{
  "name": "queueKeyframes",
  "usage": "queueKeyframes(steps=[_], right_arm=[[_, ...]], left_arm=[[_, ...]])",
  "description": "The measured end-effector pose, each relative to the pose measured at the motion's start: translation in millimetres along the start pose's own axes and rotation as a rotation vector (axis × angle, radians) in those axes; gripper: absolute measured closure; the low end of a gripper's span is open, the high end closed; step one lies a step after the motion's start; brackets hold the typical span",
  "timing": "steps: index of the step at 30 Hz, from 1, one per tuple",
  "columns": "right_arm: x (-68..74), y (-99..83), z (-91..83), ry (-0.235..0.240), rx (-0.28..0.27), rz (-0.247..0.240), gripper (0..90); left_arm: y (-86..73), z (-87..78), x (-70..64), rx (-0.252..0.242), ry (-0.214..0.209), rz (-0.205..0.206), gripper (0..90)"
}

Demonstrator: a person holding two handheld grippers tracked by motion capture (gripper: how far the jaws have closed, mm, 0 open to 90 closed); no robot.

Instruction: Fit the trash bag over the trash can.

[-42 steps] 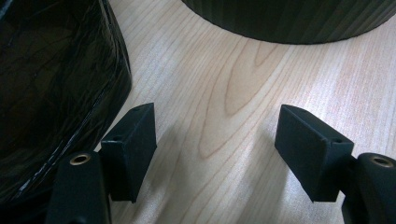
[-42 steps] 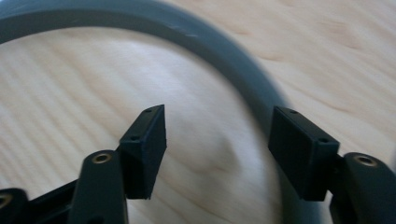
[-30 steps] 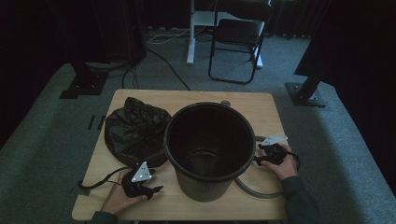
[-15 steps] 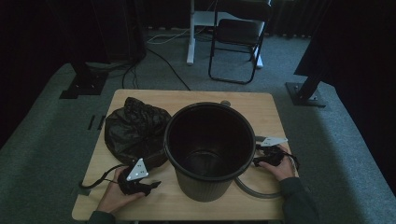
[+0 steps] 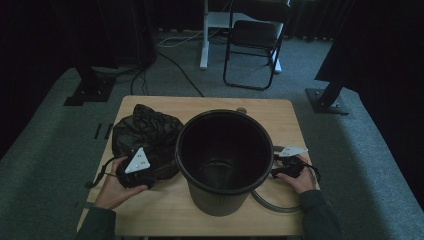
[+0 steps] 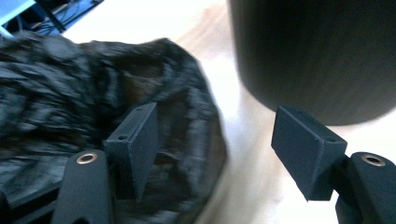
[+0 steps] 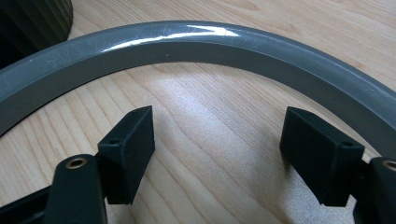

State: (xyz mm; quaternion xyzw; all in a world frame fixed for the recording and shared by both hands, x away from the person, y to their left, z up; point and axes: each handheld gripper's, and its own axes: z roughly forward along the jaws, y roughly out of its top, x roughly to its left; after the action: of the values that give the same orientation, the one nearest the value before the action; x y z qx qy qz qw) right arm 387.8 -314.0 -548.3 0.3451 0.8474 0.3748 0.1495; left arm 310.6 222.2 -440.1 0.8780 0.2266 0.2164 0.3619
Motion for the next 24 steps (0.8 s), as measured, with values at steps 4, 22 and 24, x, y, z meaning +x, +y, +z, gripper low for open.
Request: queueKeyframes(steps=[4,22,24], right_arm=[[0.1,0.0,0.0,-0.001,0.000,0.001,25.5],[0.7,-0.1,-0.1,-0.005,0.000,0.006,25.5],[0.8,-0.1,-0.1,-0.006,0.000,0.006,25.5]], left_arm=[[5.5,2.4,16.4,0.039,0.036,-0.010,32.7],[16.2,56.1,89.8,0.379,0.087,-0.058,31.8],[18.2,64.2,89.9,0.410,0.078,-0.046,31.8]])
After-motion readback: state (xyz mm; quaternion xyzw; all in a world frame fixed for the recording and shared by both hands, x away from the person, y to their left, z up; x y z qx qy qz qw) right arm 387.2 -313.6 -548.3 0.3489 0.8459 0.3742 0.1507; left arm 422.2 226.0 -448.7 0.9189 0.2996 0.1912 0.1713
